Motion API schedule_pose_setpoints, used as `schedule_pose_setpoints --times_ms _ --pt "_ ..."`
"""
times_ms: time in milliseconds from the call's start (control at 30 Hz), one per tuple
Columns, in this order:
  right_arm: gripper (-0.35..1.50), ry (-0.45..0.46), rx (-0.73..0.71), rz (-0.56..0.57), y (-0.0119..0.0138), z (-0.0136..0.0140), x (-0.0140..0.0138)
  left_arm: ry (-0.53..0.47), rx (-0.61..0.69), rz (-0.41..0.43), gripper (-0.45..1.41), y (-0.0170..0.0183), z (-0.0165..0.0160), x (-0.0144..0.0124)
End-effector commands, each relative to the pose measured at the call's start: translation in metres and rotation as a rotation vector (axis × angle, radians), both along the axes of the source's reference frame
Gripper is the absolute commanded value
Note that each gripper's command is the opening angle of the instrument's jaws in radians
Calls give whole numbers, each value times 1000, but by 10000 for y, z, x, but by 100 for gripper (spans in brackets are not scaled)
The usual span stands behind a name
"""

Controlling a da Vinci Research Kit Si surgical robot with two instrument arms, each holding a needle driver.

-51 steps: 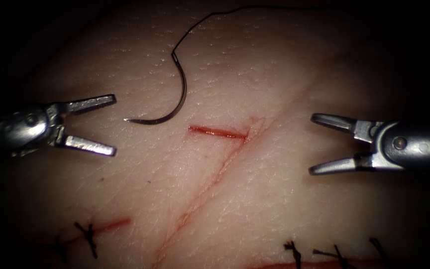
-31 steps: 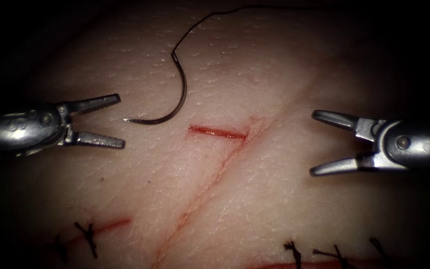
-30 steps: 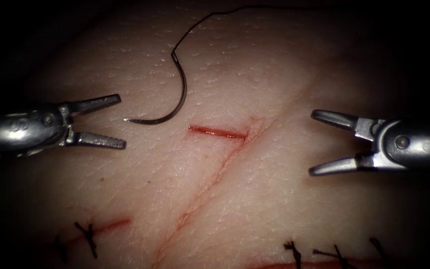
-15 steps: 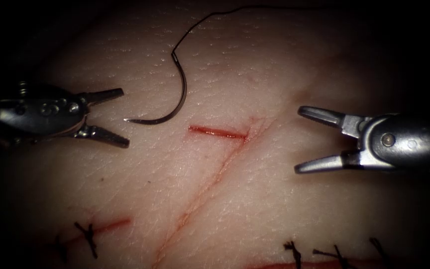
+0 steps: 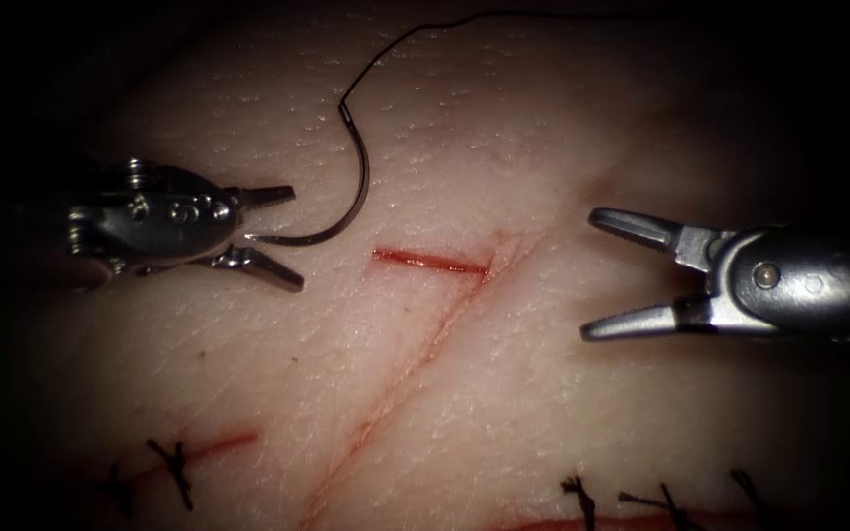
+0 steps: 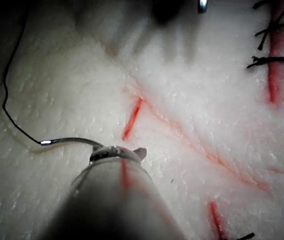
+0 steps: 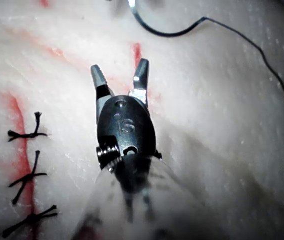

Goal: Wound Closure

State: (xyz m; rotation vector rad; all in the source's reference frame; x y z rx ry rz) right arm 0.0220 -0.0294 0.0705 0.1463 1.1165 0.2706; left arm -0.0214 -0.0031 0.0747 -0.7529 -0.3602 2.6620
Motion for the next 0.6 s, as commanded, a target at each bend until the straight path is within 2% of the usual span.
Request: schedule_pose_setpoints --times_ms 33,600 --pt "91 1 2 -4 -6 6 7 -1 -5 1 65 -1 10 -6" --pt "99 -3 3 -1 -7 5 12 46 30 34 65 -10 50 -1"
